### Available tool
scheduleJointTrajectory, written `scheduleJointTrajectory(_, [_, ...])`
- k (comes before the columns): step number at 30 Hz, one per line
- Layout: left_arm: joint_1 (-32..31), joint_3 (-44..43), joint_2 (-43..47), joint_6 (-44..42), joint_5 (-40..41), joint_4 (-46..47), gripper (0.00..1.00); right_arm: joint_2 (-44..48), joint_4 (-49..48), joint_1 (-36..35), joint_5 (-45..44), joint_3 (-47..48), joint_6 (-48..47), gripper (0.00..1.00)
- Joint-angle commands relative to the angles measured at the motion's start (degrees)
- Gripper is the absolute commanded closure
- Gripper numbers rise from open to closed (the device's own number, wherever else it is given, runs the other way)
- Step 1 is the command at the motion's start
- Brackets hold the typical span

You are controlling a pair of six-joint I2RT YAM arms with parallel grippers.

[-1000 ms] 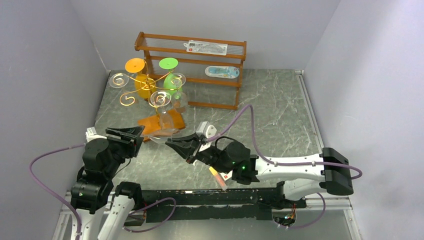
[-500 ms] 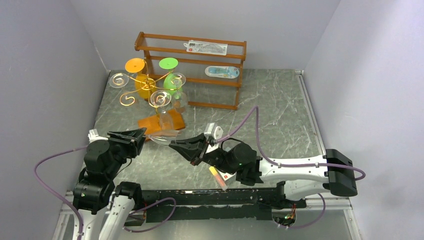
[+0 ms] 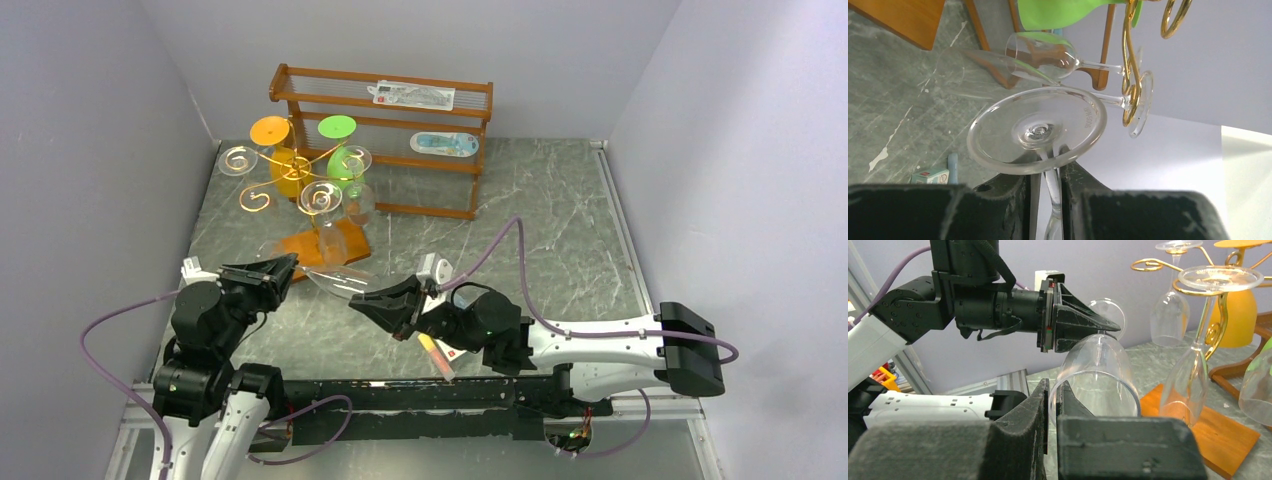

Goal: Place the wine glass upside down on the wine glass rack

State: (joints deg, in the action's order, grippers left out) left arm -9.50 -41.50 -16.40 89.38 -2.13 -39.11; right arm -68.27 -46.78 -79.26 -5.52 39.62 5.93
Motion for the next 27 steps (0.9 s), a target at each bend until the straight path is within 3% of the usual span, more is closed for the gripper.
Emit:
scheduleJointTrajectory(1, [-0.3,0.9,0.5,0.7,-0.6,7.1,0.95,2.0,0.1,-0.6,3.9,-1.9,3.2,0.96])
scheduleJointTrajectory(8, [-0.3,3.7,1.6,1.7,-0.6,8.0,0.95,1.6,3.8,-0.6,0.0,-2.7,5.3,0.87])
scheduleJointTrajectory(14, [-0.3,6.9,5.2,3.1,1.9,10.3,0.95,0.7,2.2,-0.6,-0.8,-4.8,6.3,0.68])
scheduleJointTrajectory(17, [-0.3,5.7,6.1,-2.0,6.6,9.7,0.95,1.6,1.9,-0.6,-3.8,-6.3,8.6,0.44])
scheduleJointTrajectory(19, [-0.3,4.6,6.4,-6.9,9.0,9.7,0.95,2.8,2.1,-0.6,-5.4,-7.4,10.2,0.33])
scheduleJointTrajectory(27, [-0.3,-1.9,3.6,-34.0,15.7,7.2,0.95,8.7,11.1,-0.5,-9.4,-7.1,14.0,0.24])
